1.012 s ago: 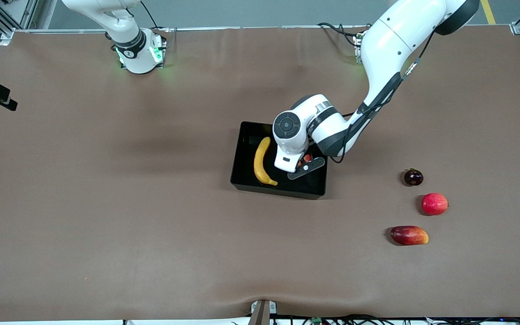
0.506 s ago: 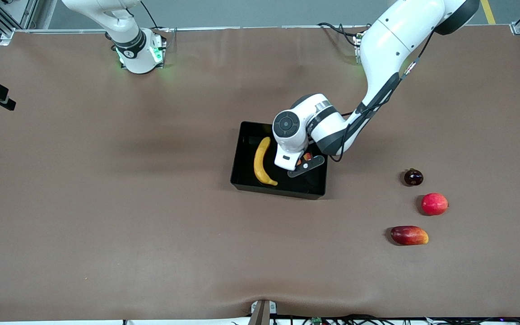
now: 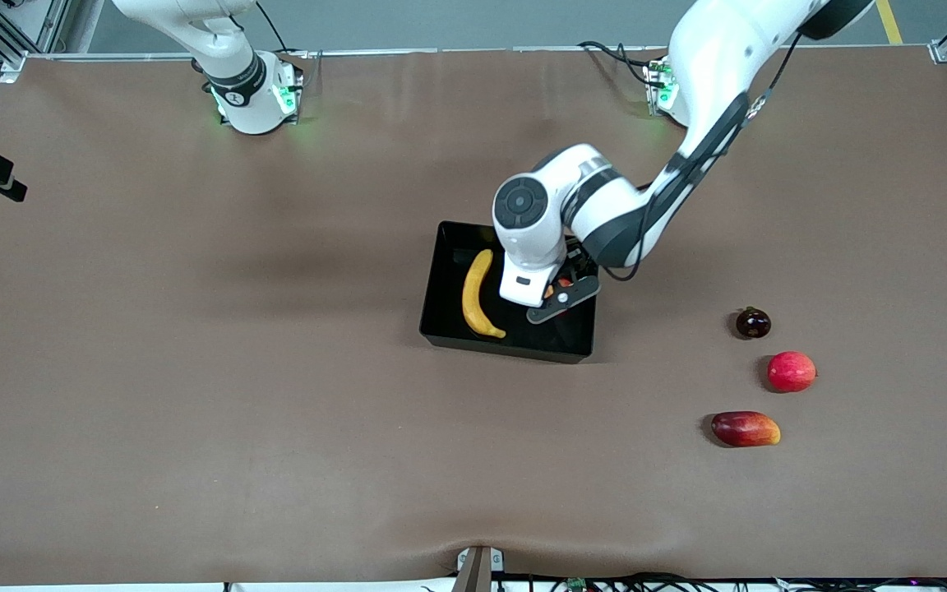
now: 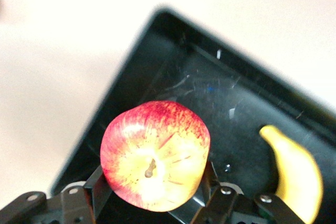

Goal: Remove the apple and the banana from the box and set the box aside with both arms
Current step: 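Close the left gripper on the red-yellow apple, then lift the apple out and carry it beside the peach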

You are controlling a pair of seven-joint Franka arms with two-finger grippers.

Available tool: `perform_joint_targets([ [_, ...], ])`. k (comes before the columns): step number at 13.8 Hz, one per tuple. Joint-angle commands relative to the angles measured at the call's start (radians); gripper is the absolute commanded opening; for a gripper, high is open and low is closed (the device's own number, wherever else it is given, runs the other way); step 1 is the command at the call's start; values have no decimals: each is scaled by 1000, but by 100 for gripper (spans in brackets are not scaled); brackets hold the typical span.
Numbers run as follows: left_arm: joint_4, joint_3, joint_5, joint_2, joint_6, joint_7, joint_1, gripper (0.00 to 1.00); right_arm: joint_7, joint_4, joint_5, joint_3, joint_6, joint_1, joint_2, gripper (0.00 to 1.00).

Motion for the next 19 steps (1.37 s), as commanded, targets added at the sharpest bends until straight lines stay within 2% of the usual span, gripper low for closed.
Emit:
perform_joint_targets([
  [1, 71, -1, 8, -57, -98, 11, 18, 0, -8, 21, 12, 6, -9, -16, 11, 100],
  [4, 46, -2, -32, -112, -110, 190, 151, 0, -4, 21, 13, 6, -10, -15, 11, 100],
  [8, -1, -2, -31, -117, -95, 366, 315, 0, -7, 21, 15, 6, -9, -15, 11, 100],
  [10, -64, -1, -17, -99, -2, 387, 386, 0, -8, 21, 13, 6, -10, -16, 11, 100],
  [13, -223, 1, 69, -84, 248, 413, 505, 0, -7, 21, 13, 6, -9, -15, 11, 100],
  [19, -228, 5, 235, 53, 397, 416, 587, 0, -11, 21, 12, 6, -6, -13, 11, 100],
])
